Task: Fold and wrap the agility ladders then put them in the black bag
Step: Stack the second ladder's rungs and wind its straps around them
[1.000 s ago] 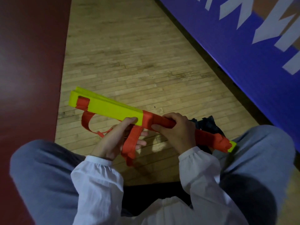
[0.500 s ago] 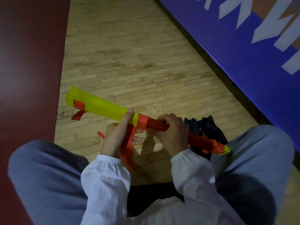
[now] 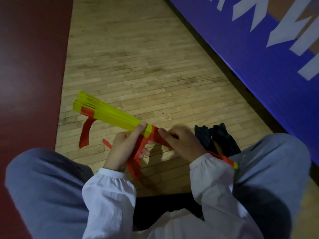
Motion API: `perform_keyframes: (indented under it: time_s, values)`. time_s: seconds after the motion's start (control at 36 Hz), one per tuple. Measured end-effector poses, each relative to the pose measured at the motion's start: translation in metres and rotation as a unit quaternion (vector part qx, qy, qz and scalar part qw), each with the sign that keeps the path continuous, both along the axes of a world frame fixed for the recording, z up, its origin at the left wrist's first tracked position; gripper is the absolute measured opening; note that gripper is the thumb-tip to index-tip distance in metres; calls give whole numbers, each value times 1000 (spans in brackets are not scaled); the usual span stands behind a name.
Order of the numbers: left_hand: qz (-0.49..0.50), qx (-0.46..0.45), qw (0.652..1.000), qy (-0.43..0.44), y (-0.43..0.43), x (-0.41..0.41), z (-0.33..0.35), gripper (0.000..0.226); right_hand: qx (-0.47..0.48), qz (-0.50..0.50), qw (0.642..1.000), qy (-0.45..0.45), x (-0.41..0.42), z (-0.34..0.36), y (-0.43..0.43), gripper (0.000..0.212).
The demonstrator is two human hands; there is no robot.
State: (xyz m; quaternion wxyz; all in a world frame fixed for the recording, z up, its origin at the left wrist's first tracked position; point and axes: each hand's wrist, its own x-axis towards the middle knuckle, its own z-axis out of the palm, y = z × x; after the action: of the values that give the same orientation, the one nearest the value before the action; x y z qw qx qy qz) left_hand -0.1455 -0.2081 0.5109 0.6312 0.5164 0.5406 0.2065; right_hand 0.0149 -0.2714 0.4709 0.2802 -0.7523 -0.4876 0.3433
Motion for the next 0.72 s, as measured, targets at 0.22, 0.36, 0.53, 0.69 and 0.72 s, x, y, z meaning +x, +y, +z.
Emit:
perform_keyframes:
  time_s: [0.22,0.36,0.53,0.69,0.72]
  values:
    - [-24,-49,996,-69,0,1,3,55,38,-26,999,27,1,-8,0,78]
    - [-74,-82,991,-77,3,-3,5,68,57,-44,997,40,-1,-1,-4,84]
    - [-78,-93,989,-83,7,-9,2,85,97,-72,993,0,-4,2,-3,69]
    - [-40,-83,991,-99,6,-6,4,79,125,-103,986,-46,-8,-3,0,76]
    - [-31,-85,991,-102,6,-5,5,76,125,-104,985,-50,-9,-4,0,76]
